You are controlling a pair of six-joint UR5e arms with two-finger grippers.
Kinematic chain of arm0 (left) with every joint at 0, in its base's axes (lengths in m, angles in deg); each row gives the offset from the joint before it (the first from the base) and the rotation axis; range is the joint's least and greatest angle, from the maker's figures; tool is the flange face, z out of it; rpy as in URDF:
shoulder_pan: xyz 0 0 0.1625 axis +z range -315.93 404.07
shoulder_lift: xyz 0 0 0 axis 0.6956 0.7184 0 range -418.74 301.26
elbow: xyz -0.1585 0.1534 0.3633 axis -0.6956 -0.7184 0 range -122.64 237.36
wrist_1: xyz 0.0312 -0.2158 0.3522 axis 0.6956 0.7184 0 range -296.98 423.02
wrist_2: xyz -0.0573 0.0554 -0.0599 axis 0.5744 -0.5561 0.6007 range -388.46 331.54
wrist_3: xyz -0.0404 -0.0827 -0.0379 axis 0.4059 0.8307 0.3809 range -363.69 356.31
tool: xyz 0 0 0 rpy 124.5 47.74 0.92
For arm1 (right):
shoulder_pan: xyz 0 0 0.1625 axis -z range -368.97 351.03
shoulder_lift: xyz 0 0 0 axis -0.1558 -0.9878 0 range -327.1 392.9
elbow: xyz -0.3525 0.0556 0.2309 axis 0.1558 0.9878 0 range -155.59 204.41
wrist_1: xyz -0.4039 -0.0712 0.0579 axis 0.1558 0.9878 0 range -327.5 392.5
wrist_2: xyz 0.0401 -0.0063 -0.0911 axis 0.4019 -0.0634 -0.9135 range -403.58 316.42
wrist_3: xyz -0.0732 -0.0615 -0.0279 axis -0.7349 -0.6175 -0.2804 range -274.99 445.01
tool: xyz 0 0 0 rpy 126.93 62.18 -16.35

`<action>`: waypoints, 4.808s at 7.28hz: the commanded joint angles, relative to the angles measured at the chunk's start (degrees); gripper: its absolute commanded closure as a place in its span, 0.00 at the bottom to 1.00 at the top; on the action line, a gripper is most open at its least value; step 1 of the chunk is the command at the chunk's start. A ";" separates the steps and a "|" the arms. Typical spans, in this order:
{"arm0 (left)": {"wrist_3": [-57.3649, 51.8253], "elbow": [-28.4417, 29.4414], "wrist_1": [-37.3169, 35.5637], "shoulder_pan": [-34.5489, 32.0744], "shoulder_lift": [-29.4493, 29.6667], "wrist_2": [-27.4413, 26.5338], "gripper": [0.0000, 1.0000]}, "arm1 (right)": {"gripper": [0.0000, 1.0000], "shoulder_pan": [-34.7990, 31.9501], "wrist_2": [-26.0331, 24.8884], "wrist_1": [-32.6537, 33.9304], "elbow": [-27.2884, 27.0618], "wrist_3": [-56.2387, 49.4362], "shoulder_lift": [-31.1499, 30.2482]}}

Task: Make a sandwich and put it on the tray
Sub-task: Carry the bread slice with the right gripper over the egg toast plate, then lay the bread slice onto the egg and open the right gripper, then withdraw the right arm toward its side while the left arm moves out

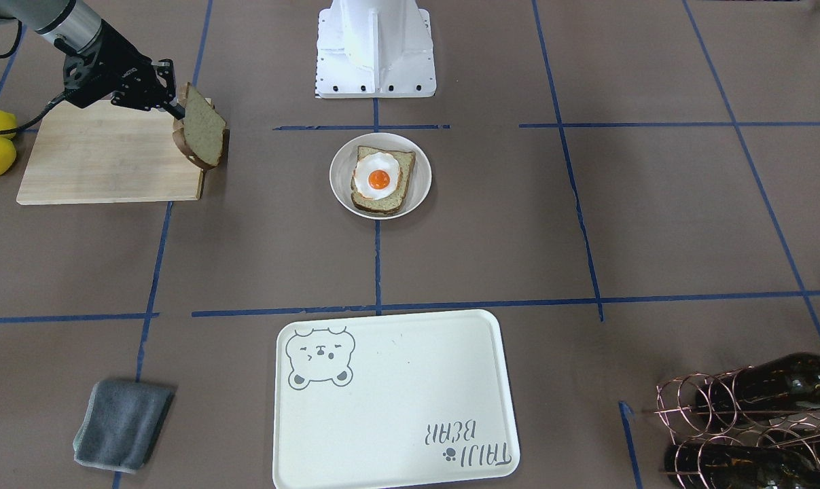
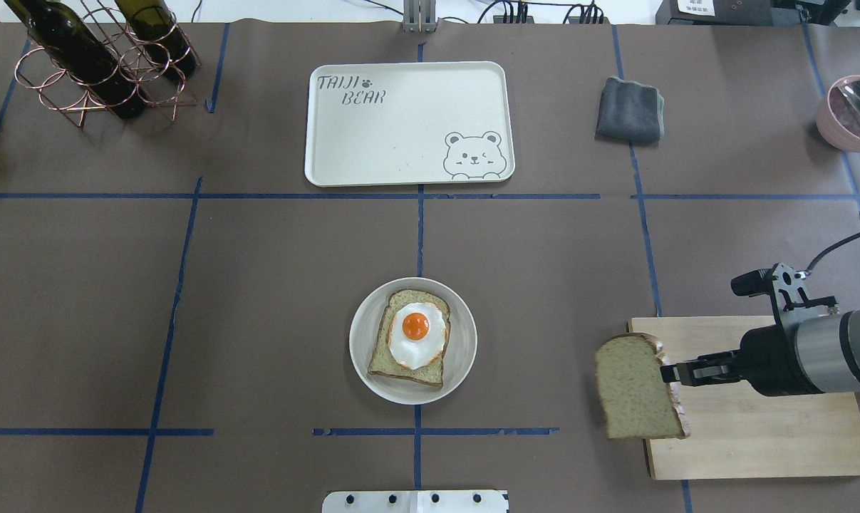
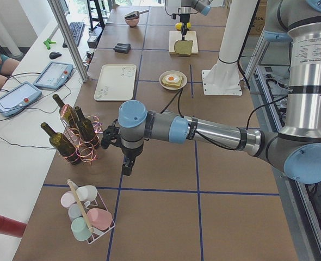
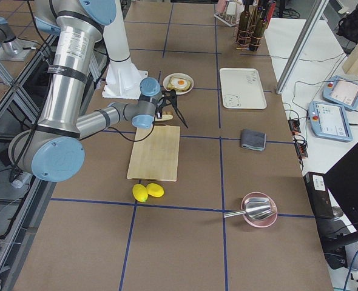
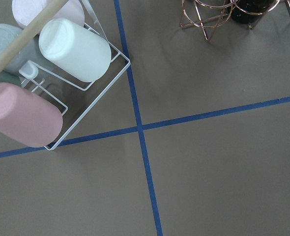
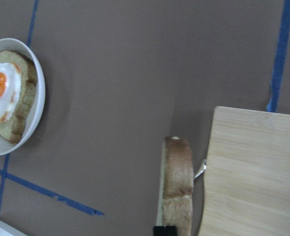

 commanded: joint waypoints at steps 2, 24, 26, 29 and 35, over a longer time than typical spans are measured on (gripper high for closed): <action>0.00 0.09 0.00 -0.01 0.01 0.00 0.00 | 1.00 0.17 0.02 8.25 0.84 4.44 16.87; 0.00 -0.88 0.00 0.08 0.45 0.00 0.00 | 0.39 12.39 -20.28 30.63 17.80 8.67 43.31; 0.00 -0.88 0.00 0.08 0.45 0.00 0.00 | 0.00 12.21 -19.76 31.16 16.93 8.58 43.31; 0.00 -0.88 0.00 0.08 0.45 0.09 0.00 | 0.00 4.68 -10.55 41.76 11.49 6.92 43.57; 0.00 -0.88 1.57 0.17 1.84 0.44 0.00 | 0.00 -18.06 5.70 54.37 11.56 -31.07 35.88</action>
